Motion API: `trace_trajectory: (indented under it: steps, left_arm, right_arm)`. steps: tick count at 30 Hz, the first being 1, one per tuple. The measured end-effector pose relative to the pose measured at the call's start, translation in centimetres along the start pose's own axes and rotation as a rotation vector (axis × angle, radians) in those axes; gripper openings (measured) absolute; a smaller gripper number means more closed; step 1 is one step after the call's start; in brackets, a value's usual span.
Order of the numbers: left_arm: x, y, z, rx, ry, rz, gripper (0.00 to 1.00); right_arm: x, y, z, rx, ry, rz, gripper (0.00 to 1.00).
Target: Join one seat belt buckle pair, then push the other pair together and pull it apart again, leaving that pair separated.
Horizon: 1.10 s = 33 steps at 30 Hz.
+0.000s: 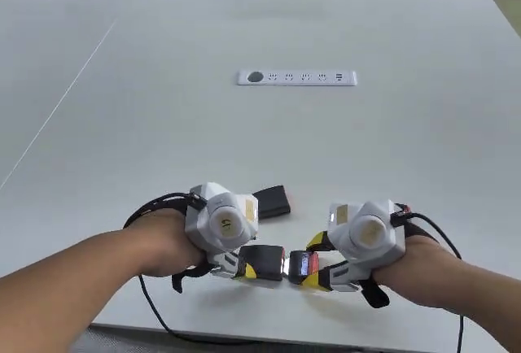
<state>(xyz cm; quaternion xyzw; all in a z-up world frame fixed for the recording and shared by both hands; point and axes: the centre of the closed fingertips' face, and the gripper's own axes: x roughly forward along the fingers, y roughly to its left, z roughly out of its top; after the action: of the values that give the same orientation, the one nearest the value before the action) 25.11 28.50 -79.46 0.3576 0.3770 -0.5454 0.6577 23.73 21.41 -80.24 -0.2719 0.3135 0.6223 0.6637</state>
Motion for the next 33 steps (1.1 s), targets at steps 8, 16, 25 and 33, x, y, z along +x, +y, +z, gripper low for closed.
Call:
trace_trajectory:
  steps: [8, 16, 25, 33]
  left_arm:
    - [-0.9, 2.4, 1.0, 0.002, -0.016, 0.05, 0.37]
    - [-0.7, 5.6, 1.6, -0.003, -0.015, 0.091, 0.38]
    - [0.0, 8.2, 2.0, -0.003, 0.009, 0.1, 0.4]
    - [1.3, 9.2, 1.7, -0.009, 0.03, 0.074, 0.42]
  right_arm:
    - [-2.4, -1.1, -0.6, -0.013, -0.007, -0.032, 0.33]
    - [-4.9, -4.4, -2.9, -0.012, 0.025, -0.098, 0.31]
    - [-7.0, -8.0, -6.7, 0.029, 0.085, -0.165, 0.31]
    - [-8.7, -10.5, -8.7, 0.046, 0.111, -0.198, 0.31]
